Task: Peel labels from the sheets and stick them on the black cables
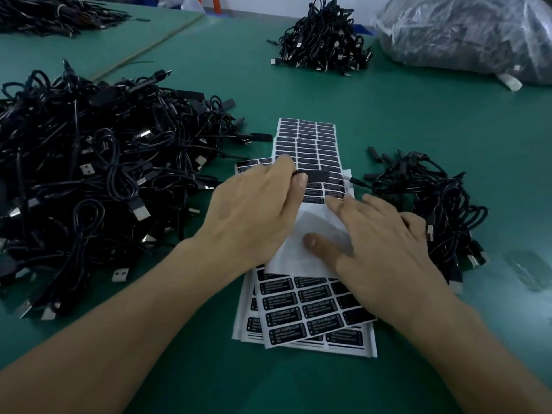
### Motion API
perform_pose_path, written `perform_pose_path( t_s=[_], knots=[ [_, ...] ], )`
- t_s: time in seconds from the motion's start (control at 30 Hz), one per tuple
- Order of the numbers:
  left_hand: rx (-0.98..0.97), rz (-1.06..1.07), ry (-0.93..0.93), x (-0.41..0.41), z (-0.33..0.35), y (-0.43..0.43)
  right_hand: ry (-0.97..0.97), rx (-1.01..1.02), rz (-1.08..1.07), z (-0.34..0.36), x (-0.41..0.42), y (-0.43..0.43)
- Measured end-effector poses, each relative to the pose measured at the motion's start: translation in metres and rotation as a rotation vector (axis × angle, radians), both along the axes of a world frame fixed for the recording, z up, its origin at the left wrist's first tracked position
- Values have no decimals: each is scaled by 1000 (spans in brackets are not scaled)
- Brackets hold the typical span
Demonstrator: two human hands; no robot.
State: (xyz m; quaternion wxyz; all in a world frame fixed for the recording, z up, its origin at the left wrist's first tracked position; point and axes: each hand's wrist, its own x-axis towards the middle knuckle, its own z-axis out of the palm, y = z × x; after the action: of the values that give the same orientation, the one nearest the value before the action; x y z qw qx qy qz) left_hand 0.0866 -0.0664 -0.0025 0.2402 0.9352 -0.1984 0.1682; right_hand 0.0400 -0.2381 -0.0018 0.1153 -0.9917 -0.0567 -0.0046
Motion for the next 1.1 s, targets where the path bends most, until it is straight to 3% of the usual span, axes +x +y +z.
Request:
perform_pose_path(
  t_s=[0.17,0.3,0.43,0.67,1.0,1.1],
  knots=[
    [-53,-25,81,2,-7,-2,-27,100,119,-3,-2,5],
    [-316,1,215,8,-10,0,-84,130,-22,-5,-2,4],
    [-482,-25,281,8,-8,-1,-10,186,-33,-4,-2,3],
    [-380,-90,271,11,-13,3,-30,383,-73,5,-1,2],
    [-335,-95,333,11,-11,4,13,321,13,7,-2,-3],
    [-354,-109,343,11,-7,5,-2,397,75,4,-3,1]
  ],
)
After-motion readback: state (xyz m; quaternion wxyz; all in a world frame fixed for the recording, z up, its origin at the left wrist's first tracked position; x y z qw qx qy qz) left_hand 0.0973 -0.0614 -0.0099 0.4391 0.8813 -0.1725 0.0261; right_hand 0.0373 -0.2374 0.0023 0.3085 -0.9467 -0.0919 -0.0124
